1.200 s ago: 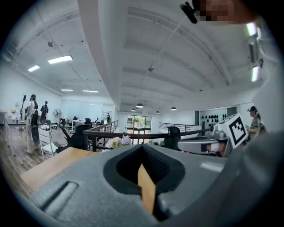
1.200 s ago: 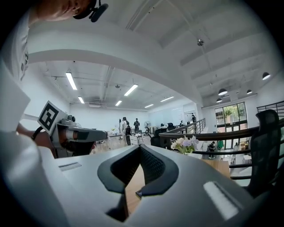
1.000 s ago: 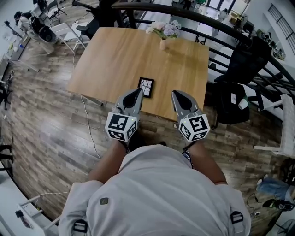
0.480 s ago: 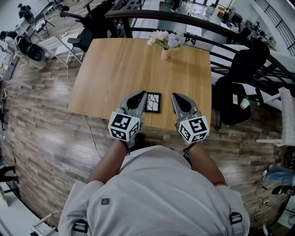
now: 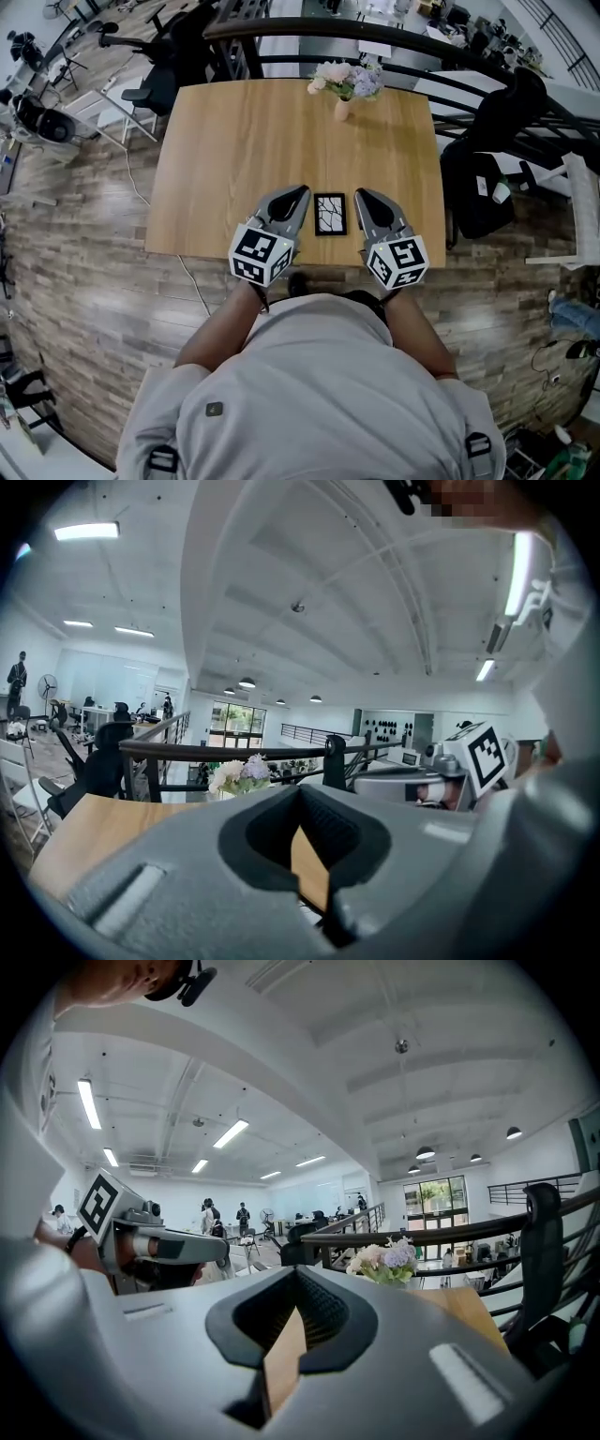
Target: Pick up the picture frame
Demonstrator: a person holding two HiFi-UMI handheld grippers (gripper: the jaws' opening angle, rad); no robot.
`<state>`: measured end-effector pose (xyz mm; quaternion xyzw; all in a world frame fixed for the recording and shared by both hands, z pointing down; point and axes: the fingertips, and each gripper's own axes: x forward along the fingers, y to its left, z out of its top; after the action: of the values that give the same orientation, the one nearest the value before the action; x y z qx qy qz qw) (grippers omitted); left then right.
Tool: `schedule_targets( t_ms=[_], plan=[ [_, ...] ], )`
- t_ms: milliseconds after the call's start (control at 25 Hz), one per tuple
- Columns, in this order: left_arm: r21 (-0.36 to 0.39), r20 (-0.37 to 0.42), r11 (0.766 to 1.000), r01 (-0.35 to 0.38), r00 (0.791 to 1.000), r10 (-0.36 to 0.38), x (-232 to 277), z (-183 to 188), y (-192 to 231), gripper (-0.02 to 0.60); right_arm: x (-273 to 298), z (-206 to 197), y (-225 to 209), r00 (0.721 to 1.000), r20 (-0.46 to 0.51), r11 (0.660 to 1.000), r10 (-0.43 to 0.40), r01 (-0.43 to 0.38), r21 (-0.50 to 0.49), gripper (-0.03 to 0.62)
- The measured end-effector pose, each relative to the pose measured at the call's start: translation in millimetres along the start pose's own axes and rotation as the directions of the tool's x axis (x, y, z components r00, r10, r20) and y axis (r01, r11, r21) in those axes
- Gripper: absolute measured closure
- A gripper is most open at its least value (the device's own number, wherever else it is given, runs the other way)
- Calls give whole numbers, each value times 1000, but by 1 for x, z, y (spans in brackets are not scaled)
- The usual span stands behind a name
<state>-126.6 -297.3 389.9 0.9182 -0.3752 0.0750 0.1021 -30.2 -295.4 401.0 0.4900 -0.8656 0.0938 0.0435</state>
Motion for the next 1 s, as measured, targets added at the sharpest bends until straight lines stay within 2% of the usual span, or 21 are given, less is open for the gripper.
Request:
schedule_targets(
  t_ms=[200,480,760,1000],
  plan=[
    [-15,-35,999,37,999,-37,8,-15,10,578,8,-16,0,999,-37,999,-39,40,22,585],
    [-81,-85,995,62,994,-69,31,-41,14,578,17,-42,-14,993,-114,997,-44,51,63,585],
    [-143,-179,989,28,982,-53,52,-85,24,578,35,-83,-37,977,-211,996,-12,32,87,582],
    [-206,-272,979,-12,961,-45,74,-125,33,578,49,-120,-58,957,-290,985,26,25,169,568]
  ],
)
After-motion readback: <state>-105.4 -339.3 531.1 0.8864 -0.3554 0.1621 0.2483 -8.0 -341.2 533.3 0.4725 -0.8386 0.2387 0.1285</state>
